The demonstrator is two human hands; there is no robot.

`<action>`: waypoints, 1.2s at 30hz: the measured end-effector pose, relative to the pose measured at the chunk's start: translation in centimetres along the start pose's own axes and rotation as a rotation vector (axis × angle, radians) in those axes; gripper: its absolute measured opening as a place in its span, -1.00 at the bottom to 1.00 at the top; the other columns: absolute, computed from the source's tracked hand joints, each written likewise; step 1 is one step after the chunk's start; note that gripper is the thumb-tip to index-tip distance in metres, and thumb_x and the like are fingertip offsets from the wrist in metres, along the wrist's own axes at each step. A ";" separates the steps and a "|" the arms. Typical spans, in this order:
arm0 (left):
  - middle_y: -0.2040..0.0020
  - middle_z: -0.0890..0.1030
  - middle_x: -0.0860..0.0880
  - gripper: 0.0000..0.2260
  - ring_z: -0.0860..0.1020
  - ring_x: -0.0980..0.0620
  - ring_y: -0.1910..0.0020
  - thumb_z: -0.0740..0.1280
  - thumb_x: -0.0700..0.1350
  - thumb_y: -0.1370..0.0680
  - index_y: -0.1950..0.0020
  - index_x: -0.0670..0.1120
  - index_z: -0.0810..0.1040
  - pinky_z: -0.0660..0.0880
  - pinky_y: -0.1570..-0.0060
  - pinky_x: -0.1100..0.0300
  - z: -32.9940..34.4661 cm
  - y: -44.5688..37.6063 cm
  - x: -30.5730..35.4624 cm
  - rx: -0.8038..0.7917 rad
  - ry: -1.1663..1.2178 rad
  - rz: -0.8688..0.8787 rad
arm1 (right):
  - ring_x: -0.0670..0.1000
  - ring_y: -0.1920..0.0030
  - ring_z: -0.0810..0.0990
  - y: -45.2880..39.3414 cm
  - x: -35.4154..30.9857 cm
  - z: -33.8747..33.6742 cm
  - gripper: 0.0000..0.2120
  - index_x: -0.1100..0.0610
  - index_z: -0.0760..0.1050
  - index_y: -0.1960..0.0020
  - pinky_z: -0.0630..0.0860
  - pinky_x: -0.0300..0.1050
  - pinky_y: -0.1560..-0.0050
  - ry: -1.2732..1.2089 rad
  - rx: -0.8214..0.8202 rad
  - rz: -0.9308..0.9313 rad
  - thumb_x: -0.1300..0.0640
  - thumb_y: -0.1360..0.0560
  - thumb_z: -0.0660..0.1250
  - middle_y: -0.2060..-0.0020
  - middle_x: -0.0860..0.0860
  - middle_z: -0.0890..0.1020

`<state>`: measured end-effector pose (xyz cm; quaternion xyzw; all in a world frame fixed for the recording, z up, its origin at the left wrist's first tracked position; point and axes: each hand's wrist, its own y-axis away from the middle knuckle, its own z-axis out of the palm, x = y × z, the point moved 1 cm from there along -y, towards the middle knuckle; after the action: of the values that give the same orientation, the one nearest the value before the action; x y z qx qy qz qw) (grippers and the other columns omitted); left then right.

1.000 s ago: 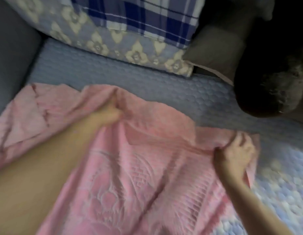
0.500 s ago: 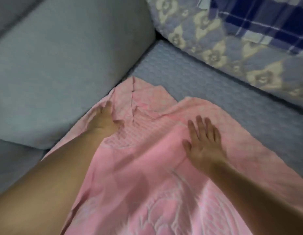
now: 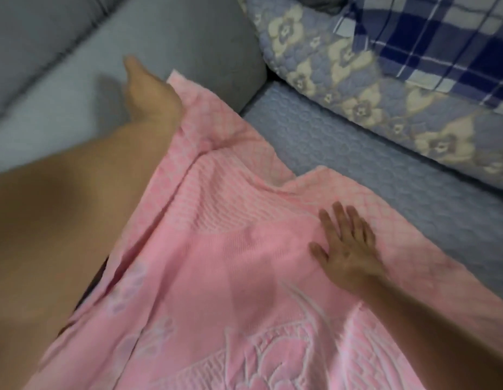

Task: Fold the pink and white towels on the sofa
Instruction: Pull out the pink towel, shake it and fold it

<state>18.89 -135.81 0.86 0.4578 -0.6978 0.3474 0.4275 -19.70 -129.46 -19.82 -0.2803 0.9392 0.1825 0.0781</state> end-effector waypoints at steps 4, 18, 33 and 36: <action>-0.16 0.55 -0.12 -0.65 0.53 -0.05 -0.15 0.32 -0.01 -0.61 -0.33 -0.14 0.44 0.45 -0.15 0.17 -0.7 -0.8 0.6 -0.518 -0.860 0.327 | 0.05 -0.59 -0.38 -0.5 0.3 -0.8 -0.19 -0.15 -0.28 -0.62 -0.31 0.04 -0.53 -0.024 -0.127 0.010 -0.44 -0.50 -0.11 -0.60 -0.05 -0.33; -0.62 0.16 -0.04 -0.38 0.49 -0.19 -0.36 0.28 -0.18 -0.60 -0.60 0.12 0.15 0.50 -0.16 -0.09 9.2 11.2 -6.6 -0.987 -1.410 0.868 | 0.29 -0.51 0.25 5.4 9.1 -0.3 -0.35 0.20 0.31 -0.53 0.12 0.22 -0.51 0.110 0.389 0.184 -0.21 -0.61 0.08 -0.52 0.25 0.30; -0.63 -0.03 -0.23 -0.34 -0.02 -0.28 -0.60 0.25 0.05 -0.59 -0.64 -0.02 0.07 0.02 -0.55 -0.17 10.5 23.9 -6.9 -0.796 -0.829 0.601 | 0.22 -0.55 0.18 4.3 10.0 0.4 -0.29 0.10 0.25 -0.57 0.08 0.19 -0.56 -0.012 0.363 0.236 -0.25 -0.54 0.19 -0.57 0.15 0.22; -0.62 0.13 -0.23 -0.42 0.04 -0.29 -0.60 0.13 0.09 -0.59 -0.62 0.00 0.21 0.08 -0.55 -0.16 1.1 36.1 -10.3 -0.946 -0.812 0.600 | 0.22 -0.56 0.16 4.8 9.8 -0.6 -0.25 0.11 0.20 -0.60 0.05 0.18 -0.56 -0.017 0.251 0.232 -0.25 -0.54 0.20 -0.59 0.17 0.20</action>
<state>-12.97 -121.05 -12.39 0.1029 -0.9756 -0.0899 0.1716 -30.51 -130.79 -20.30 -0.1563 0.9800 0.0741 0.0986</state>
